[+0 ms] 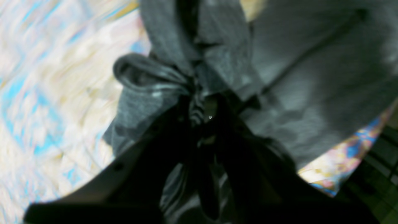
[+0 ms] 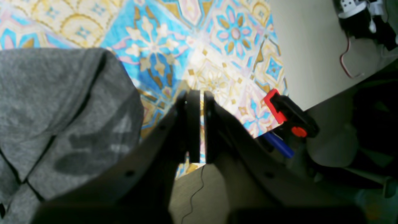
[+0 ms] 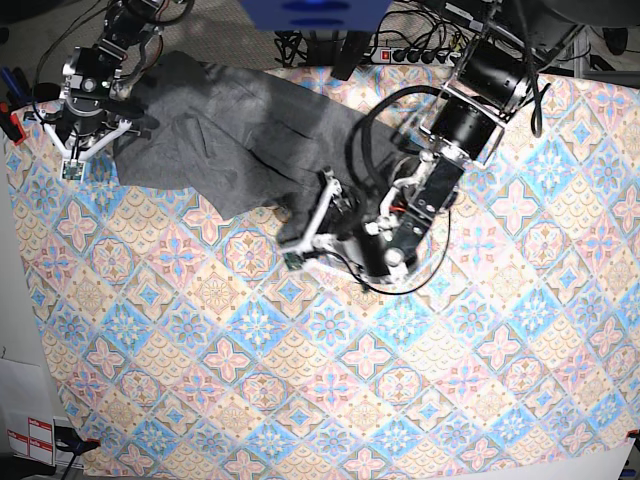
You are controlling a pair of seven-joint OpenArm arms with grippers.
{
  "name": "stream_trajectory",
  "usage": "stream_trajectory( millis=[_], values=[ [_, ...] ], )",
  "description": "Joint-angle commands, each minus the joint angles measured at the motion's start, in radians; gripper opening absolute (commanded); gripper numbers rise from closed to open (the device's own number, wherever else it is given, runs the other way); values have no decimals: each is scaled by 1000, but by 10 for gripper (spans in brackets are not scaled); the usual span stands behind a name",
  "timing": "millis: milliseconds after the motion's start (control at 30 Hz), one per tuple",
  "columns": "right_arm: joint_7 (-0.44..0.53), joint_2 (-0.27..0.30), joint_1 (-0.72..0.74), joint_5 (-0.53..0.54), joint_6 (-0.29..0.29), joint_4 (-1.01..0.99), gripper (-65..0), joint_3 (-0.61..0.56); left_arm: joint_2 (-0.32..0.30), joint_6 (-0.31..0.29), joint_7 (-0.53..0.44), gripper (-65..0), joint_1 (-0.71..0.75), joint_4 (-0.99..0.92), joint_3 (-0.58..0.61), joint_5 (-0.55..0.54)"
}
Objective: Fold the T-shirt properly
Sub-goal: 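Carry the held shirt end with the left gripper toward the right gripper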
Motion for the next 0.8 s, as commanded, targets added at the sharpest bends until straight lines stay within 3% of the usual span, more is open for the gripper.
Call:
stream_trajectory(
  millis=[0, 167, 300, 400, 633, 767],
  values=[
    [19, 8, 3, 2, -10, 15, -627, 2, 10, 2, -7, -650, -26, 18, 27, 0],
    [19, 8, 3, 4, -12, 3, -627, 2, 55, 2, -7, -650, -26, 18, 179, 3],
    [19, 8, 3, 5, -12, -23, -627, 0, 113, 2, -7, -650, -22, 11, 197, 67],
    [19, 8, 6, 5, -12, -38, -627, 0, 145, 2, -7, -650, -20, 11, 291, 122],
    [19, 8, 15, 5, -12, -43, -627, 0, 211, 2, -7, -650, -6, -100, 311, 178],
    [19, 8, 15, 5, -12, -43, -627, 0, 216, 2, -24, -650, -6, -124, 305, 179]
  ],
)
